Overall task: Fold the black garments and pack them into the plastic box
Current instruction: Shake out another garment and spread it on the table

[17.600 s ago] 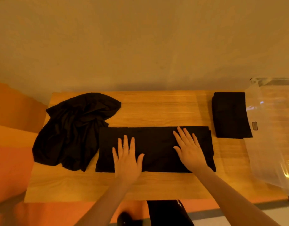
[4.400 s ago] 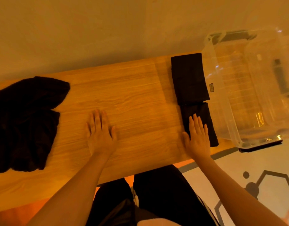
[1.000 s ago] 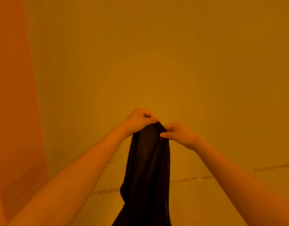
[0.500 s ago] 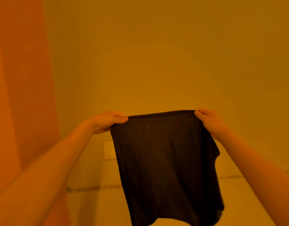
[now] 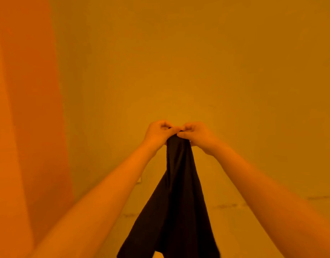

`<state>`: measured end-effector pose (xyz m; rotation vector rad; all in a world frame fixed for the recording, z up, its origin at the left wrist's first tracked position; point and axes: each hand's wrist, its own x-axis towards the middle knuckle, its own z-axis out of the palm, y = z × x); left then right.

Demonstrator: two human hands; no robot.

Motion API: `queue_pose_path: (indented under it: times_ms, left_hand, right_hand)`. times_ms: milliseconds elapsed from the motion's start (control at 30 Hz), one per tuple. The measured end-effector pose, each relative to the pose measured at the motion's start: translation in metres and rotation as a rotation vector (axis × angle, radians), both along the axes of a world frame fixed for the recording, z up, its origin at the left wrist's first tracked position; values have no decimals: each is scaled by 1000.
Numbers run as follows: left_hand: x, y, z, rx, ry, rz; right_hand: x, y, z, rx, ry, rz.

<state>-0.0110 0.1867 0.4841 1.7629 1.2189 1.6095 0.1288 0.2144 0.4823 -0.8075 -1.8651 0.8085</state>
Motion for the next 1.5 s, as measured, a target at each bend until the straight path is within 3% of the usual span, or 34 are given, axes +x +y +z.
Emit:
queue_pose_path:
  times_ms: [67,200,367,533,667,1000,1300,1500]
  left_hand:
    - [0,-5,-16,-31,-96,-34]
    - [-2,-13,-48,-50,-65,8]
    - [-8,-16,-41,-65,-355,3]
    - [-13,-22,-29,6,-218,10]
    - [-17,-22,-27,35,-117,-5]
    - [-15,-28,-25,65,-81,-25]
    - [-16,-31,-33,-24,-90,-78]
    - [-39,-31,-53,-275,179,-207]
  right_hand:
    - [2,2,1,-7,40,-58]
    - [-3,-3,6,-9,21,-58]
    - [0,-6,6,-17,-35,33]
    - [4,-13,8,31,-96,242]
    - [2,-13,17,139,-212,128]
    - [5,-9,20,124,-65,114]
    - [10,1,15,192,-15,104]
    - [23,10,15,57,117,263]
